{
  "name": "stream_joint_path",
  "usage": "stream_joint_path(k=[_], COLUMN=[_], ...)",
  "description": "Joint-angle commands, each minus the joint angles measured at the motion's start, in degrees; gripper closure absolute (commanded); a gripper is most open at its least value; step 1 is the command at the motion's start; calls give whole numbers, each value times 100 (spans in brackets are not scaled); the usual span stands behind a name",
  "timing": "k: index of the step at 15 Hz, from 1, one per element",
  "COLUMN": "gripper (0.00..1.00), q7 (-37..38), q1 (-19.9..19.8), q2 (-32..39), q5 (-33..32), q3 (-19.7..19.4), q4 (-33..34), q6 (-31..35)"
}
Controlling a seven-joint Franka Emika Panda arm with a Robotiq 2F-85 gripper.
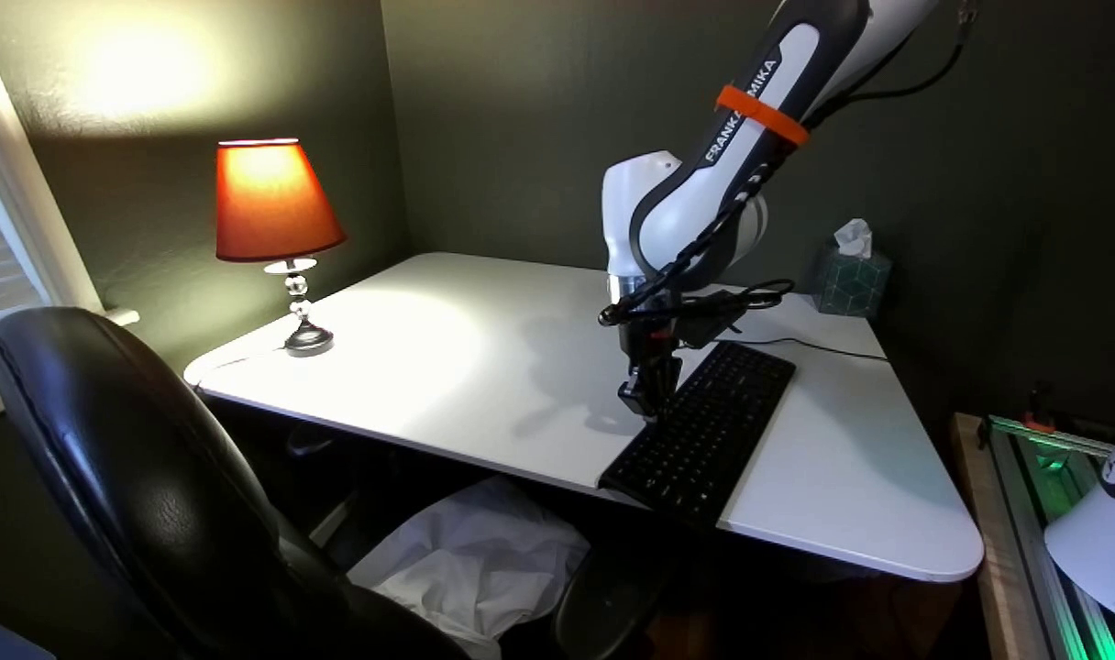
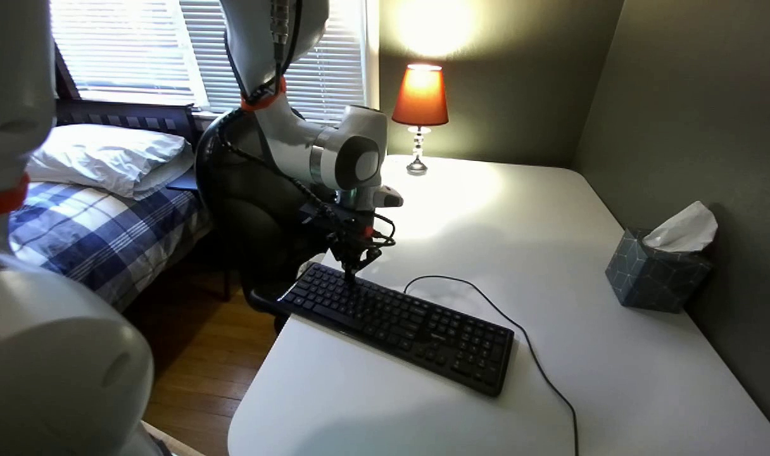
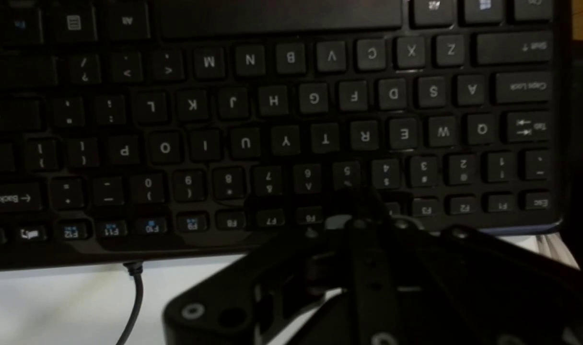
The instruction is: Press a button on the top right of the keyboard
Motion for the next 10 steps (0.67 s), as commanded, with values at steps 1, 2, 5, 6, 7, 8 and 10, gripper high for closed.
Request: stream_joint_path(k=[1, 2, 5, 6, 7, 8, 10], gripper=[100, 100, 100, 100, 100, 100, 100], q7=[52, 47, 30, 22, 17, 10, 2], q1=[15, 8, -8, -13, -18, -23, -28], q2=[164, 165, 158, 154, 153, 153, 140], q5=[1, 4, 13, 18, 21, 25, 21], q3=[-13, -16, -19, -17, -18, -19, -22], q4=[61, 58, 47, 42, 42, 40, 26], q6=[115, 113, 109, 108, 103, 98, 99])
